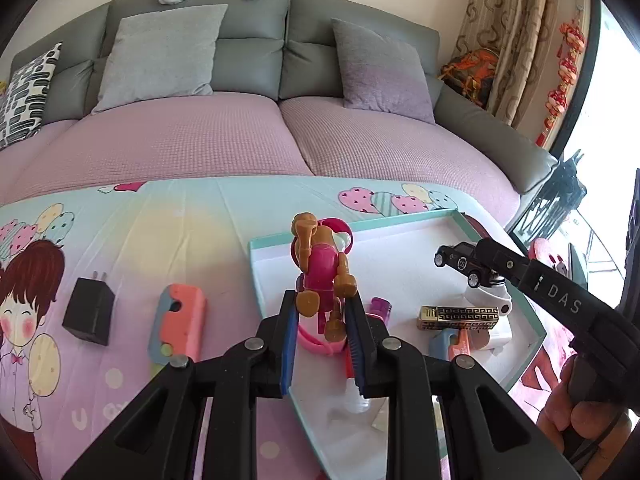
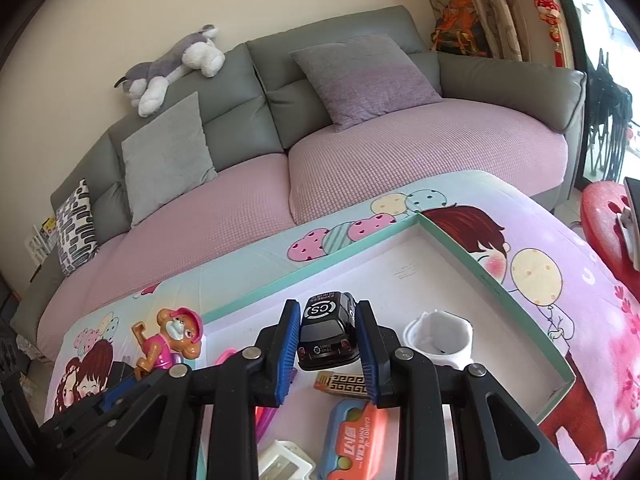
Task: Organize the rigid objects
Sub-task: 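Carry the pink dog figure and black toy car over the tray with both grippers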
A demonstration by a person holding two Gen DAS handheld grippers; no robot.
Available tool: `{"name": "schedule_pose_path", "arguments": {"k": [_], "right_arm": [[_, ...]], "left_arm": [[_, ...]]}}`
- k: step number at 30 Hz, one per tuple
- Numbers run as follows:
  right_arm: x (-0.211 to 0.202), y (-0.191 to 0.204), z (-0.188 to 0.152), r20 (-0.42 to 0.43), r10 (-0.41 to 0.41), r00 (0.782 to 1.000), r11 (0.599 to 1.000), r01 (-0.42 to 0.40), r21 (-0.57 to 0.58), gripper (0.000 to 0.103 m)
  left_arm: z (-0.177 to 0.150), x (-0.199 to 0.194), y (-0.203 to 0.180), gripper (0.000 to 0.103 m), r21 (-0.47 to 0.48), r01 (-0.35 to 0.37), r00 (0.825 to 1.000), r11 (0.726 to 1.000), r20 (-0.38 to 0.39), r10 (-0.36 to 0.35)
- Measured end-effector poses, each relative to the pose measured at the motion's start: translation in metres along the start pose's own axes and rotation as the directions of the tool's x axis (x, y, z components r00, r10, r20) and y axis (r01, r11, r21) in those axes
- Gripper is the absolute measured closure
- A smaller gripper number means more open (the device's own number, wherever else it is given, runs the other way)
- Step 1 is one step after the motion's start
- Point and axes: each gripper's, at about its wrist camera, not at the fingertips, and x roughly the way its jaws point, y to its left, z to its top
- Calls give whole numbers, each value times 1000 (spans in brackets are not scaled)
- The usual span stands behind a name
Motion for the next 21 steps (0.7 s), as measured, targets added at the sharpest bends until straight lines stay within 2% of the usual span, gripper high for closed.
{"name": "schedule_pose_path", "arguments": {"k": [8, 21], "right_arm": [[-2, -19, 2, 14, -73, 997, 997, 73, 13, 73], [4, -36, -1, -15, -93, 996, 994, 94, 49, 73]], "left_arm": [[-6, 19, -33, 79, 80, 22, 1000, 997, -14, -21], [-11, 35, -50, 79, 146, -1, 999, 989, -44, 7]]}}
